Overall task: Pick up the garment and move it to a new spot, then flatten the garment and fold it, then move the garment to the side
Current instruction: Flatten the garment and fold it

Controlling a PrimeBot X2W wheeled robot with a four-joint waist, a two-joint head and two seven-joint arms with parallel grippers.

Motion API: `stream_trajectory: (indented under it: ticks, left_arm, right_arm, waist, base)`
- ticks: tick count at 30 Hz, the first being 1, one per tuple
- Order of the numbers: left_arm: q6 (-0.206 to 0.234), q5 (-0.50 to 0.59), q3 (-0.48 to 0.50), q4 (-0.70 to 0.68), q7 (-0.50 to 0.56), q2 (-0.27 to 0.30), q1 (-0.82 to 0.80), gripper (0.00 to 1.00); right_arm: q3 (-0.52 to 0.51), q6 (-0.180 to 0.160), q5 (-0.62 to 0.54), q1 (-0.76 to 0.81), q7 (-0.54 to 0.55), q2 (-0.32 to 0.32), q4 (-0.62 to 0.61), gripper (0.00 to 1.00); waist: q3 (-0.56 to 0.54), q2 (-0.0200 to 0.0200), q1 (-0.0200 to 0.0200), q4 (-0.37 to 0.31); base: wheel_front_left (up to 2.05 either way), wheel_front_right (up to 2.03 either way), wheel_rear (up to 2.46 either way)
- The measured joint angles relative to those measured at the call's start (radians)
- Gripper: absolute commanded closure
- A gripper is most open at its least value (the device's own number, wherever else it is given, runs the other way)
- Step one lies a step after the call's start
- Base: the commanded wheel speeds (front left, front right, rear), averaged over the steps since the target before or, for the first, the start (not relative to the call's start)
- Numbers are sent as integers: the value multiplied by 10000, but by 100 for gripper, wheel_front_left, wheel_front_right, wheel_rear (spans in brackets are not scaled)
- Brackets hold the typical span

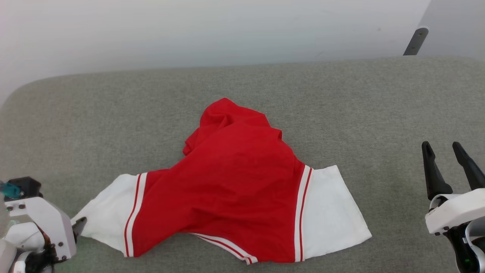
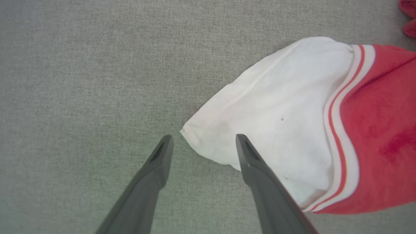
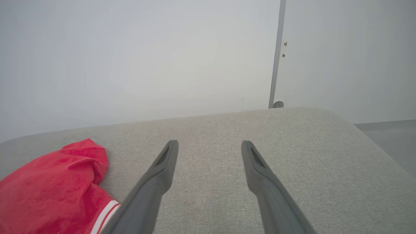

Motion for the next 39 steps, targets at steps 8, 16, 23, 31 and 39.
stream_trajectory:
  ticks: [8, 16, 23, 31, 39]
  left_arm:
    - [-314, 288, -351, 508, 255, 176, -278, 0]
    - [-550, 499, -708, 1632, 665, 21, -974, 0]
    - [-823, 217, -765, 2236, 1338, -213, -1485, 100]
    - [-982, 238, -884, 2435, 1223, -468, -1874, 100]
    - [-1149, 385, -1095, 2525, 1124, -752, -2297, 100]
  right_arm:
    - [111, 0, 29, 94, -31, -23, -556, 0]
    - [127, 0, 113, 181, 495, 29, -1037, 0]
    - [616, 0, 694, 773, 2395, -161, -1377, 0]
    - [1241, -2, 1572, 1220, 4809, -454, -1833, 0]
    - [1574, -2, 1584, 1197, 6063, -594, -1281, 0]
  waist:
    - [75, 0, 0, -228]
    - [467, 0, 0, -423]
    - [779, 0, 0, -495]
    - [964, 0, 0, -279]
    - [1151, 0, 0, 64]
  base:
    - [0, 0, 0]
    - [0, 0, 0]
    - [0, 0, 0]
    - [0, 0, 0]
    - [0, 0, 0]
